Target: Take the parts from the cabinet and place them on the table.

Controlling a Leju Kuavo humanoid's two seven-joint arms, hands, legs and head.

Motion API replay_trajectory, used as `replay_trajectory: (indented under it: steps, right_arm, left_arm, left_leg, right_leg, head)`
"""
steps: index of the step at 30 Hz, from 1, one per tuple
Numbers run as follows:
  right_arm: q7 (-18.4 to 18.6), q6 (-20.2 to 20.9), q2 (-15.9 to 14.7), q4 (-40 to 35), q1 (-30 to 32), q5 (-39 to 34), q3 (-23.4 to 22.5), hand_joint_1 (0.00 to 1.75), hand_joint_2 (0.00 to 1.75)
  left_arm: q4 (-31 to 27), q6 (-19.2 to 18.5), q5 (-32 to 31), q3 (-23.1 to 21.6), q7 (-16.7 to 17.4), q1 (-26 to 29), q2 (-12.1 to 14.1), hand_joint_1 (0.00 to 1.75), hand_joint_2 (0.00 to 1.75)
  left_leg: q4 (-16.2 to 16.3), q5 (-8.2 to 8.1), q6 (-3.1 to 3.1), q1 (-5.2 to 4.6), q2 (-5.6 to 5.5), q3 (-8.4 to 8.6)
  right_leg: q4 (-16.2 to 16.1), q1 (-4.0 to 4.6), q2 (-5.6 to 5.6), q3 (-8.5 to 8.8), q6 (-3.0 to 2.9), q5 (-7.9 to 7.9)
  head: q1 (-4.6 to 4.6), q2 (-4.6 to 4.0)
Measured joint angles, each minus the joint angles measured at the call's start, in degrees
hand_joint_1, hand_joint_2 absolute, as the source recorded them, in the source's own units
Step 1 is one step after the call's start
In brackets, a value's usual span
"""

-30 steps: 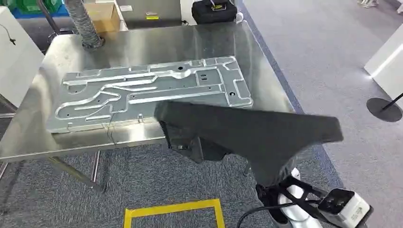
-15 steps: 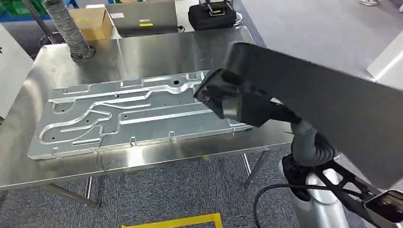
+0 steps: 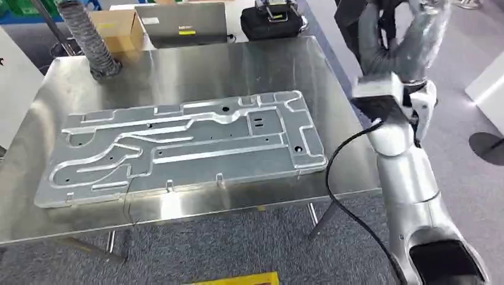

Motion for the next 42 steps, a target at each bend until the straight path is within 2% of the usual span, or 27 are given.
replay_trajectory:
  steps: [1, 2, 4, 6, 7, 8, 9, 10, 12, 13, 16, 18, 19, 22, 23, 24, 25, 27, 29, 32, 33, 35, 37, 38, 39, 41, 42]
  right_arm:
    - [0.7, -0.5, -0.3, 4.4, -0.8, 3.7, 0.9, 1.75, 1.75]
    - [1.4, -0.4, -0.6, 8.0, -1.7, 6.4, 1.9, 1.75, 1.75]
    - [3.4, -0.3, -0.5, 15.3, -3.3, 12.1, 4.8, 1.75, 1.75]
    - [5.4, 0.0, 0.6, 23.0, -5.5, 18.5, 8.7, 1.75, 1.75]
    - [6.0, 0.0, 1.4, 26.6, -6.2, 21.0, 10.7, 1.75, 1.75]
    - [6.3, -0.1, 2.4, 30.3, -6.6, 23.2, 12.8, 1.75, 1.75]
    - [6.4, -0.2, 3.5, 33.3, -7.0, 24.7, 14.5, 1.75, 1.75]
    - [6.5, -0.2, 4.7, 36.6, -7.5, 25.9, 16.4, 1.75, 1.75]
    - [6.3, -0.2, 7.0, 41.4, -8.5, 27.0, 19.0, 1.75, 1.75]
    - [6.0, -0.1, 8.2, 43.9, -9.1, 27.4, 20.3, 1.75, 1.75]
    - [5.9, 0.3, 11.4, 49.1, -10.0, 29.1, 23.5, 1.75, 1.75]
    - [6.0, 0.6, 13.3, 51.5, -10.4, 30.3, 25.8, 1.75, 1.75]
    - [6.0, 0.7, 13.9, 52.4, -10.8, 30.7, 26.7, 1.75, 1.75]
    - [6.9, 2.2, 16.1, 55.4, -11.5, 32.1, 29.4, 1.75, 1.75]
    - [7.4, 2.8, 16.7, 56.3, -11.5, 32.7, 30.4, 1.75, 1.75]
    - [7.8, 3.1, 17.3, 57.1, -11.5, 33.3, 31.2, 1.75, 1.75]
    - [8.1, 3.5, 17.7, 57.6, -11.6, 33.8, 31.8, 1.75, 1.75]
    - [8.5, 5.1, 18.8, 58.7, -12.4, 34.6, 33.2, 1.75, 1.75]
    - [8.4, 6.6, 20.0, 59.9, -13.3, 35.2, 34.7, 1.75, 1.75]
    - [8.3, 8.5, 21.3, 61.5, -13.4, 35.6, 36.4, 1.75, 1.75]
    - [8.5, 8.9, 21.8, 61.9, -13.4, 35.6, 36.9, 0.00, 0.00]
    - [8.7, 9.2, 22.8, 62.6, -13.4, 35.6, 37.6, 0.00, 0.00]
    - [9.0, 9.7, 23.4, 63.4, -12.8, 35.5, 38.4, 0.00, 0.00]
    - [9.2, 9.9, 23.5, 63.8, -12.2, 35.5, 38.6, 0.00, 0.00]
    - [9.4, 9.9, 23.5, 64.1, -11.7, 35.3, 38.7, 0.00, 0.00]
    - [9.6, 9.9, 23.6, 64.6, -11.4, 34.7, 38.8, 0.00, 0.00]
    - [9.7, 9.9, 23.7, 64.8, -11.4, 34.4, 38.8, 0.00, 0.00]
  left_arm:
    - [0.0, 0.0, -0.1, 0.0, -0.1, 0.0, 0.0, 0.00, 1.75]
    - [0.0, 0.0, -0.2, 0.0, -0.2, 0.0, 0.0, 0.00, 1.75]
    - [0.0, 0.0, -0.5, 0.0, -0.5, -0.1, 0.1, 0.00, 1.75]
    - [0.0, 0.0, -0.7, -0.2, -0.7, -0.1, 0.1, 0.00, 1.75]
    - [0.0, 0.0, -0.7, -0.2, -0.7, -0.1, 0.1, 0.00, 1.75]
    - [0.0, 0.0, -0.9, -0.2, -0.6, -0.2, 0.0, 0.00, 1.75]
    - [0.0, 0.0, -0.9, -0.2, -0.6, -0.2, 0.1, 0.00, 1.75]
    - [0.0, 0.0, -0.9, -0.2, -0.5, -0.2, 0.1, 0.00, 1.75]
    - [0.0, 0.0, -0.9, -0.2, -0.5, -0.3, 0.1, 0.00, 1.75]
    - [0.0, 0.0, -0.9, -0.2, -0.4, -0.3, 0.1, 0.00, 1.75]
    - [0.0, 0.0, -0.9, -0.2, -0.2, -0.2, 0.1, 0.00, 1.75]
    - [0.0, 0.0, -0.9, -0.2, -0.2, -0.1, 0.0, 0.00, 1.75]
    - [0.0, 0.0, -0.9, -0.2, -0.3, -0.2, 0.0, 0.00, 1.75]
    - [0.0, 0.0, -0.9, -0.2, -0.5, -0.3, 0.0, 0.00, 1.75]
    - [0.0, 0.0, -0.9, -0.2, -0.6, -0.2, 0.0, 0.00, 1.75]
    - [0.0, 0.0, -0.9, -0.2, -0.6, -0.2, 0.0, 0.00, 1.75]
    - [0.0, 0.0, -0.9, -0.2, -0.6, -0.2, 0.0, 0.00, 1.75]
    - [0.0, 0.0, -0.9, -0.2, -0.6, -0.2, -0.1, 0.00, 1.75]
    - [0.0, -0.1, -1.1, -0.2, -0.7, -0.4, -0.1, 0.00, 1.75]
    - [0.0, -0.6, -1.0, -0.2, -0.7, -0.4, -0.1, 0.00, 1.75]
    - [0.0, -0.9, -1.0, -0.2, -0.9, -0.4, -0.1, 0.00, 1.75]
    - [0.0, -1.2, -0.9, -0.2, -1.5, -0.4, -0.2, 0.00, 1.75]
    - [0.0, -1.3, -1.2, -0.2, -2.0, -0.4, -0.3, 0.00, 1.75]
    - [0.0, -1.3, -1.2, -0.3, -2.0, -0.3, -0.3, 0.00, 1.75]
    - [0.0, -1.3, -1.2, -0.3, -2.0, -0.2, -0.3, 0.00, 1.75]
    - [0.0, -1.2, -1.3, -0.3, -1.7, -0.1, -0.3, 0.00, 1.75]
    - [0.0, -1.2, -1.3, -0.3, -1.7, -0.1, -0.3, 0.00, 0.00]
  left_leg:
    - [-0.2, 0.05, -0.21, 0.07, 0.02, 0.10]
    - [-0.1, -0.10, -0.56, -0.24, 0.01, 0.20]
    - [2.9, -2.07, -1.24, -0.06, 0.23, -0.94]
    - [11.7, -5.71, -1.77, 0.29, 0.42, -5.53]
    - [15.7, -6.86, -1.95, 0.36, 0.47, -7.76]
    - [17.8, -6.73, -2.04, 0.39, 0.50, -9.23]
    - [16.5, -5.08, -2.05, 0.41, 0.51, -9.06]
    - [12.7, -2.43, -1.93, 0.41, 0.53, -7.63]
    - [2.7, 2.98, -1.34, 0.38, 0.56, -3.23]
    - [0.8, 2.52, -1.06, 0.06, 0.52, -1.82]
    - [-0.3, 2.04, -0.67, -0.03, 0.58, -1.78]
    - [-1.2, 2.36, -0.08, 0.68, 0.71, -1.18]
    - [-1.4, 2.34, 0.10, 0.63, 0.66, -1.03]
    - [-1.3, 2.08, 0.57, 0.58, 0.69, -0.91]
    - [-1.3, 1.99, 0.60, 0.59, 0.66, -0.85]
    - [-1.2, 1.90, 0.57, 0.60, 0.58, -0.78]
    - [-1.0, 1.76, 0.45, 0.60, 0.45, -0.67]
    - [-0.5, 1.23, -0.01, 0.61, 0.33, -0.48]
    - [0.1, 0.83, -0.63, 0.17, 0.44, -0.82]
    - [-0.4, 1.01, -1.54, 0.44, 0.55, -0.57]
    - [-0.1, 0.59, -1.93, 0.51, 0.59, -0.79]
    - [4.2, -2.30, -2.46, 0.60, 0.65, -2.30]
    - [13.4, -6.38, -2.85, 0.73, 0.65, -6.62]
    - [16.7, -7.13, -2.94, 0.73, 0.65, -8.26]
    - [17.0, -6.45, -2.90, 0.73, 0.65, -8.60]
    - [10.4, -2.25, -2.67, 0.73, 0.65, -5.63]
    - [4.9, 0.40, -2.43, 0.73, 0.66, -2.89]
  right_leg:
    - [0.0, 0.16, 0.07, -0.02, -0.18, -0.04]
    - [-0.5, -0.43, 0.11, 0.22, -0.55, 0.14]
    - [-1.0, -0.60, -0.23, 0.89, -1.08, 0.19]
    - [-1.0, -0.52, -0.23, 0.93, -1.39, 0.07]
    - [-0.9, -0.45, -0.18, 1.00, -1.48, 0.01]
    - [-0.9, -0.41, -0.13, 1.13, -1.56, -0.07]
    - [-0.9, -0.38, -0.11, 1.33, -1.58, -0.22]
    - [-0.9, -0.37, -0.05, 1.56, -1.55, -0.41]
    - [-0.8, -0.33, -0.05, 2.16, -1.33, -0.92]
    - [-0.7, -0.02, -0.06, 2.16, -1.07, -1.16]
    - [-1.0, -0.01, -0.10, 1.93, -0.44, -1.15]
    - [-0.7, 0.07, -0.16, 2.04, 0.10, -1.83]
    - [1.3, 0.05, -0.16, 1.33, 0.33, -3.03]
    - [14.7, -0.13, -0.15, -5.49, 0.63, -8.78]
    - [17.2, -0.22, -0.16, -7.00, 0.72, -8.94]
    - [16.9, -0.36, -0.17, -7.22, 0.78, -7.77]
    - [13.9, -0.50, -0.17, -6.16, 0.73, -5.40]
    - [3.6, -0.53, -0.31, -1.75, 0.38, 0.34]
    - [0.1, -0.12, -0.39, -0.47, 0.00, 0.19]
    - [0.2, 0.10, -0.14, -0.47, -0.86, 0.23]
    - [-0.5, -0.40, -0.24, -0.11, -1.40, 0.57]
    - [-0.7, -0.44, -0.22, 0.17, -1.93, 0.63]
    - [-0.6, -0.29, -0.20, 0.22, -2.05, 0.54]
    - [-0.6, -0.23, -0.22, 0.25, -2.09, 0.50]
    - [-0.6, -0.19, -0.24, 0.28, -2.09, 0.49]
    - [-0.5, -0.17, -0.16, 0.37, -1.97, 0.39]
    - [-0.5, -0.17, -0.09, 0.50, -1.85, 0.30]
  head:
    - [-0.02, 0.00]
    - [0.00, -0.02]
    - [0.00, -0.02]
    - [0.00, -0.02]
    - [0.00, -0.02]
    - [0.00, 0.00]
    - [0.00, 0.00]
    - [0.00, -0.02]
    - [0.00, -0.02]
    - [0.00, -0.02]
    - [-0.02, 0.00]
    - [0.00, -0.02]
    - [0.00, -0.02]
    - [0.00, 0.00]
    - [0.00, -0.02]
    - [0.00, 0.00]
    - [0.00, -0.02]
    - [0.00, -0.02]
    - [0.00, 0.00]
    - [0.00, -0.02]
    - [-0.02, 0.00]
    - [0.00, 0.00]
    - [0.00, 0.00]
    - [0.00, -0.02]
    - [0.00, -0.02]
    - [0.00, 0.00]
    - [0.00, -0.02]
